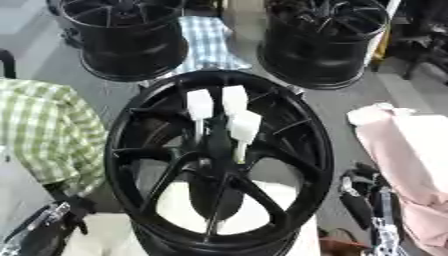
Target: Pull the pin out of the wheel hub.
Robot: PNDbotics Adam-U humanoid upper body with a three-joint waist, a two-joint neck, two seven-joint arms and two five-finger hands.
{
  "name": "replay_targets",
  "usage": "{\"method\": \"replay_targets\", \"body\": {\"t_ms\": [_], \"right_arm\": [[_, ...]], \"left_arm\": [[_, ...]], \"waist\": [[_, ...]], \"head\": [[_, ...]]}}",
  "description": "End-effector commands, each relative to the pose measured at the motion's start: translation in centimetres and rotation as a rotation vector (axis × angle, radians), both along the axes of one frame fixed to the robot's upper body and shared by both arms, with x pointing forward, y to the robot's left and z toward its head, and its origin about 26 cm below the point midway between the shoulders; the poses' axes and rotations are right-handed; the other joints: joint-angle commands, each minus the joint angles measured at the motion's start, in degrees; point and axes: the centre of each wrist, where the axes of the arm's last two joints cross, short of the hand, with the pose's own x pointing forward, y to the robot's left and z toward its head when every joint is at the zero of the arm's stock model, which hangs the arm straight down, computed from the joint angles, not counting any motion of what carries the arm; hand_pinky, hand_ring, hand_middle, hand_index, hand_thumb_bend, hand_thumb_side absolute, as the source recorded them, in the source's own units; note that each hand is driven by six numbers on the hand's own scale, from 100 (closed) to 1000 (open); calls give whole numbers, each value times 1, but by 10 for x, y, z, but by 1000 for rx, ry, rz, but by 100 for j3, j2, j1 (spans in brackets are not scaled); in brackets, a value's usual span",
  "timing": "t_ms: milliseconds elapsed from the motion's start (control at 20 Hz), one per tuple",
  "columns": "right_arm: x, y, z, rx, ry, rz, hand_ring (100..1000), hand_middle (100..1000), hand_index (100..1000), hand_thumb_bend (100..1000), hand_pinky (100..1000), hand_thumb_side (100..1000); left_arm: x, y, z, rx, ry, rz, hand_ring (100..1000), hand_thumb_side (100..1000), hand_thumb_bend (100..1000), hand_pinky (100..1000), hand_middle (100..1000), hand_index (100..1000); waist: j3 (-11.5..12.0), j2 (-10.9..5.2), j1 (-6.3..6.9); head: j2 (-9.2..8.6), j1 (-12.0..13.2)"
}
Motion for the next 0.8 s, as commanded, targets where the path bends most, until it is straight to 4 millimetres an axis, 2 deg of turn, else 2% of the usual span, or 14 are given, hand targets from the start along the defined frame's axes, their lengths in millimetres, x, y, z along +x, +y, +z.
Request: {"method": "replay_targets", "body": {"t_ms": [50, 150, 300, 500, 650, 700, 750, 800], "right_arm": [[-12, -25, 42, -113, -108, -54, 646, 721, 804, 100, 725, 348], [-27, -40, 69, -193, -156, -70, 650, 724, 807, 100, 729, 362], [-38, -64, 83, -316, -215, -15, 655, 730, 810, 130, 735, 392], [-43, -94, 101, -492, -265, 247, 666, 750, 823, 196, 746, 431], [-30, -110, 129, -604, -270, 473, 676, 763, 840, 242, 755, 454], [-23, -113, 141, -640, -267, 538, 685, 767, 854, 278, 762, 515], [-15, -115, 155, -680, -264, 609, 687, 776, 856, 269, 763, 479], [-6, -115, 169, -712, -259, 671, 689, 776, 858, 273, 764, 481]], "left_arm": [[7, 12, 17, 67, -136, -173, 138, 867, 100, 456, 557, 694], [7, 14, 19, 69, -137, -170, 140, 868, 100, 457, 555, 694], [8, 15, 21, 73, -140, -170, 143, 867, 100, 457, 554, 693], [10, 14, 25, 78, -146, -174, 143, 866, 100, 457, 555, 694], [12, 14, 28, 83, -149, -179, 141, 864, 100, 457, 556, 694], [12, 14, 28, 85, -149, -180, 140, 864, 100, 457, 556, 694], [12, 14, 29, 86, -149, -183, 140, 864, 100, 457, 556, 694], [12, 13, 29, 88, -150, -185, 140, 864, 100, 457, 556, 694]], "waist": [[-8, -21, -17], [8, -19, -42], [41, -12, -75], [91, 3, -124], [100, 2, -163], [96, -1, -173], [97, -6, -184], [92, -11, -193]], "head": [[34, 36], [34, 45], [34, 48], [12, 17], [-7, -20], [-11, -26], [-17, -53], [-20, -71]]}}
